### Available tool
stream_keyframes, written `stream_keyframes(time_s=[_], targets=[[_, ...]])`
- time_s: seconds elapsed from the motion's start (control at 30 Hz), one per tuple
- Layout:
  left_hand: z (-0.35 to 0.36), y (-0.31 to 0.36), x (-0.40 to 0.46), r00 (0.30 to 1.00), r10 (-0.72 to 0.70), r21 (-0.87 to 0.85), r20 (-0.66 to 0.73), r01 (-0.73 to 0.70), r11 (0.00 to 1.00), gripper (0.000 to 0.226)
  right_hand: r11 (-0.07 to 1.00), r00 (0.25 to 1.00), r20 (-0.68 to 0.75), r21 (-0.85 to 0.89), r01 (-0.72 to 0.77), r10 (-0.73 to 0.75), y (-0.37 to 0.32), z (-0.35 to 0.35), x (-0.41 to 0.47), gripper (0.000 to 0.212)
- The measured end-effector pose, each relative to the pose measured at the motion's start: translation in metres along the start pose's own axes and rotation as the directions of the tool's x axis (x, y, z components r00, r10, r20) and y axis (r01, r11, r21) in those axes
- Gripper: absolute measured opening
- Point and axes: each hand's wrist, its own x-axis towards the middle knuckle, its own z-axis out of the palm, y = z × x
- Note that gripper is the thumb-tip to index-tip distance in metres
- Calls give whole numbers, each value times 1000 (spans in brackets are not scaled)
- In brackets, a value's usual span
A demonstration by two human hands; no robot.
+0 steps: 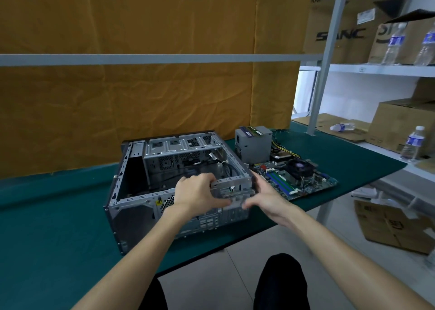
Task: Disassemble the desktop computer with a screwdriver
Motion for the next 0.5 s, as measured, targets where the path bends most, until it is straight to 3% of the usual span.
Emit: stream_keyframes(time_s=[0.03,0.1,0.17,0.27,0.37,0.43,0.5], targets=[[4,-1,-2,999,30,63,-44,-28,998,73,999,1000,21,-44,7,-6,-1,-4,0,110],[8,-3,-6,991,66,104,-112,-55,993,72,999,999,36,35,-9,7,-10,-9,2,96],[8,-6,-7,988,92,115,-121,-78,990,72,999,1000,-14,33,-27,28,-23,-9,10,82],[3,-7,-6,994,97,92,-54,-92,991,77,951,986,-161,-309,-7,-46,-36,2,20,66],[-11,-11,-11,994,57,-83,-95,-65,994,56,873,967,-180,-483,74,-181,-34,6,28,46],[-24,-26,-16,976,-43,-53,-214,32,998,40,824,963,-154,-557,99,-220,-35,2,30,31],[-35,-51,-22,950,-219,83,-222,243,967,36,763,956,-154,-639,97,-251,-36,0,32,19]])
